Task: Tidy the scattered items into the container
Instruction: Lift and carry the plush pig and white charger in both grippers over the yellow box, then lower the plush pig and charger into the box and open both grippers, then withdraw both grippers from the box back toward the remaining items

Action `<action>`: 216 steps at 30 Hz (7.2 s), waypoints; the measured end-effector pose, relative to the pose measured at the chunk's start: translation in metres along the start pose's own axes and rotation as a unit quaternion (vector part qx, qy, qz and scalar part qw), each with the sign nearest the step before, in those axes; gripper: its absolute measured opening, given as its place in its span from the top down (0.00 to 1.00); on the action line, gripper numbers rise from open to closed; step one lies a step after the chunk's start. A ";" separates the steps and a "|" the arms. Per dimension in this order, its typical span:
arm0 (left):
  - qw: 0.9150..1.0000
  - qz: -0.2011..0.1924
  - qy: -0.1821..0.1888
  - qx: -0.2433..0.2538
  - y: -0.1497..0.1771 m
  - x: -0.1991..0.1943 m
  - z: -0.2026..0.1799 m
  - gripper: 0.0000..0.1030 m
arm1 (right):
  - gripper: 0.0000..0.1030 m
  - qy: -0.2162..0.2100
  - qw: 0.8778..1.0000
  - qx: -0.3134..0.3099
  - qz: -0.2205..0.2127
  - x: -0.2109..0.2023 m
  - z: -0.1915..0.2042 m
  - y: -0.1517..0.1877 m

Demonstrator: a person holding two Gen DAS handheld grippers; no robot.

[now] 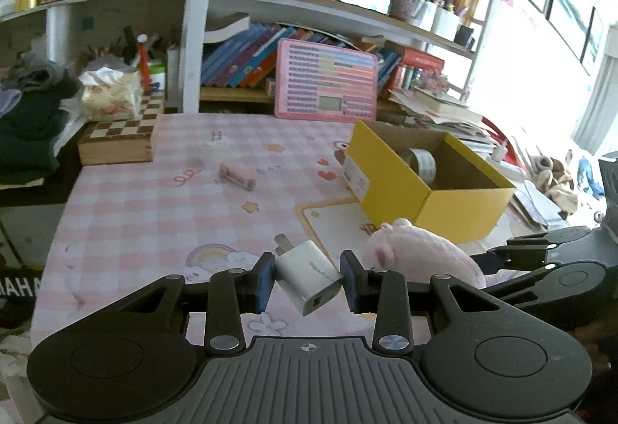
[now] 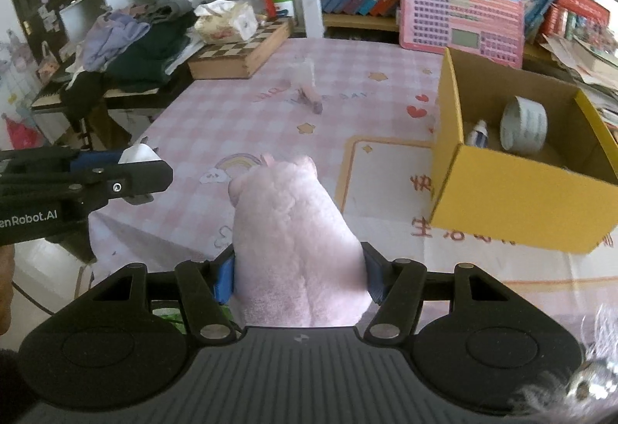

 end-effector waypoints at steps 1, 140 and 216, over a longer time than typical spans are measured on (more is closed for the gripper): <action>1.000 0.002 0.004 0.002 0.001 0.000 -0.002 0.66 | 0.42 0.003 1.000 0.004 0.000 -0.002 -0.001 0.002; 0.997 -0.011 0.015 0.081 -0.038 0.106 -0.155 0.17 | 0.21 0.142 0.979 0.090 -0.119 -0.066 -0.220 -0.010; 0.996 -0.006 -0.085 0.026 -0.002 0.033 0.022 0.17 | 0.41 0.026 0.998 -0.041 -0.047 0.034 -0.005 -0.027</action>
Point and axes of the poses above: each gripper's, at about its wrist camera, not at the fingertips, and x roughly the way its jaws point, z to its left, y to its underside, the point moved 4 cm from there along x, roughly the way its jaws point, and after that the axes turned 4 degrees about -x, right-handed, at the moved point
